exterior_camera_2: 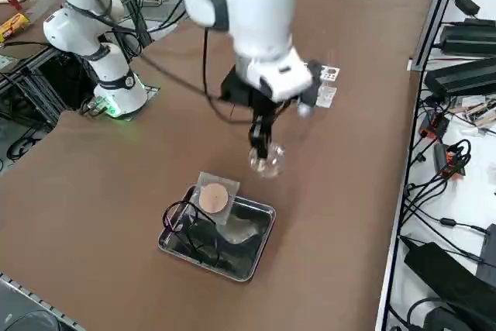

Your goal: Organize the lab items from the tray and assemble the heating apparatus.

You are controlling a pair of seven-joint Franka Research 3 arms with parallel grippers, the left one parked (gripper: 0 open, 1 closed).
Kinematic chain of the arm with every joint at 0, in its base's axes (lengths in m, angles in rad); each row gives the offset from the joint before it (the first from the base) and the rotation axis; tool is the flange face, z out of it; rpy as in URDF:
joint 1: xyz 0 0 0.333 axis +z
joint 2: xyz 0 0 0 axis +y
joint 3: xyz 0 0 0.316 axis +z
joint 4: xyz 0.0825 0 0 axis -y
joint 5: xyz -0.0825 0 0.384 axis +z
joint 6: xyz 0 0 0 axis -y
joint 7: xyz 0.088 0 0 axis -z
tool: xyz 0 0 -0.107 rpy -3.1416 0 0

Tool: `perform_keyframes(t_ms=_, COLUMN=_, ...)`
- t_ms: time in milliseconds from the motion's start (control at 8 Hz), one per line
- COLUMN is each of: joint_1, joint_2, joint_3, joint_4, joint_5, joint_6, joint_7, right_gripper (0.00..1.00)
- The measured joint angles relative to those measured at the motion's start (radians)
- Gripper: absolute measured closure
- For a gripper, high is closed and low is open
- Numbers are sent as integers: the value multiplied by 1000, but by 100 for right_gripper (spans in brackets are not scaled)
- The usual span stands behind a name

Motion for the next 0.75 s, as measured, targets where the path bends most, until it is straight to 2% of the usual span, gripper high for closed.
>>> perform_keyframes(t_ms=125, joint_1=59, joint_2=-29, joint_3=1, joint_4=-19, joint_5=0, joint_6=-40, joint_7=115, right_gripper=68)
perform_keyframes(t_ms=375, joint_1=151, joint_2=-86, joint_3=1, joint_4=-117, joint_5=0, joint_6=-48, joint_7=291, right_gripper=68)
perform_keyframes(t_ms=500, joint_1=187, joint_2=-121, joint_3=1, joint_4=-193, joint_5=0, joint_6=-24, joint_7=351, right_gripper=68)
perform_keyframes(t_ms=750, joint_1=234, joint_2=-209, joint_3=1, joint_4=-408, joint_5=0, joint_6=124, joint_7=404, right_gripper=68)
